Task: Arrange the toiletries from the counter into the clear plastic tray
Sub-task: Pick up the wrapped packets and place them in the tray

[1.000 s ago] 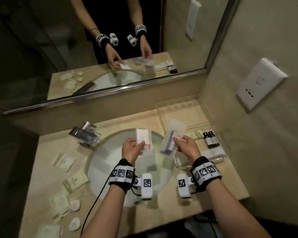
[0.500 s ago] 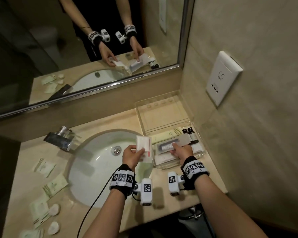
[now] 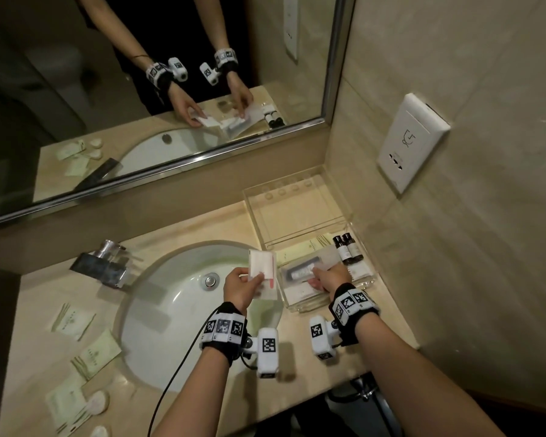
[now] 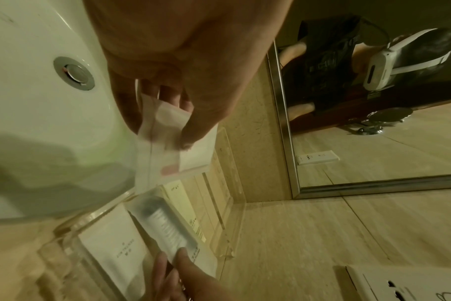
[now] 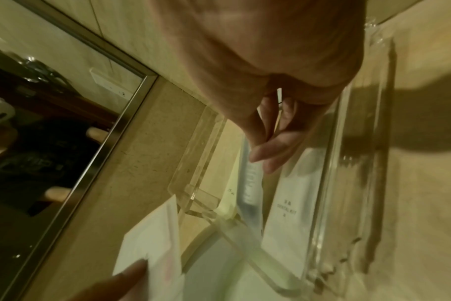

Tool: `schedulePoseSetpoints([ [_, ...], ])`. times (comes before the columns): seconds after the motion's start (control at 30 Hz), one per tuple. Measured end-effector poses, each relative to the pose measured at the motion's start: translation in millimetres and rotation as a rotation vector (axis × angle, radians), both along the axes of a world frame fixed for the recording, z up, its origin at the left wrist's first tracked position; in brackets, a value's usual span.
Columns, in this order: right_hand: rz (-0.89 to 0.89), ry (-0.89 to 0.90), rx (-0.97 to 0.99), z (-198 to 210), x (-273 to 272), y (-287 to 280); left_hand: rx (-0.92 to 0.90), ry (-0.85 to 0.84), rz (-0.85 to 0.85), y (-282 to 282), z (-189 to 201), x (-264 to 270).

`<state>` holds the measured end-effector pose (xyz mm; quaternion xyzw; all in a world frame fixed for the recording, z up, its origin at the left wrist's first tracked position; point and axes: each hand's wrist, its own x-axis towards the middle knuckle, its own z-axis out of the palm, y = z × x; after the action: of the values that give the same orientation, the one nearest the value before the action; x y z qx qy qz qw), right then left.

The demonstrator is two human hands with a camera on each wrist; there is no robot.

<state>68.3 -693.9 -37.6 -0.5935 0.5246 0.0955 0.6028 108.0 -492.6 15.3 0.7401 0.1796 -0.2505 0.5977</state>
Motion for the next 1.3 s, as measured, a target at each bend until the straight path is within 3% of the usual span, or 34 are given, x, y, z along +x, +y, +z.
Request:
schedulePoseSetpoints([
  [0.3,0.021,-0.018,-0.024,23.0,-12.0,1.0,-0.025,0.002,-0.025,-0.6,-5.1,8.4],
  [0.53,0.043,-0.145,-0.054,41.5,-11.9,-2.4,-0.036,-0.023,-0.066,-12.4,-0.2,12.6],
  [0.77,0.391,-0.26,0.026,66.4,-9.0,10.5,-0.226,0.123,-0.046,-41.2,14.0,4.1],
  [0.9,0.246,-0.299,0.07,69.9,-10.8,-1.7,-0.238,0.147,-0.075,-58.3,12.3,2.1],
  [1.1,0.066,-0.249,-0.13,65.5,-9.7,-42.5,-0.045,0.0,-0.151,-65.0,-1.0,11.0],
  [1.2,0.074,-0.204,-0.171,63.0,-10.8,-51.3,0.173,-0.175,-0.3,-64.0,-7.3,12.1],
  [1.3,0.095,-0.177,-0.106,62.2,-7.7,-53.3,0.285,-0.242,-0.47,-62.6,-10.7,9.1],
])
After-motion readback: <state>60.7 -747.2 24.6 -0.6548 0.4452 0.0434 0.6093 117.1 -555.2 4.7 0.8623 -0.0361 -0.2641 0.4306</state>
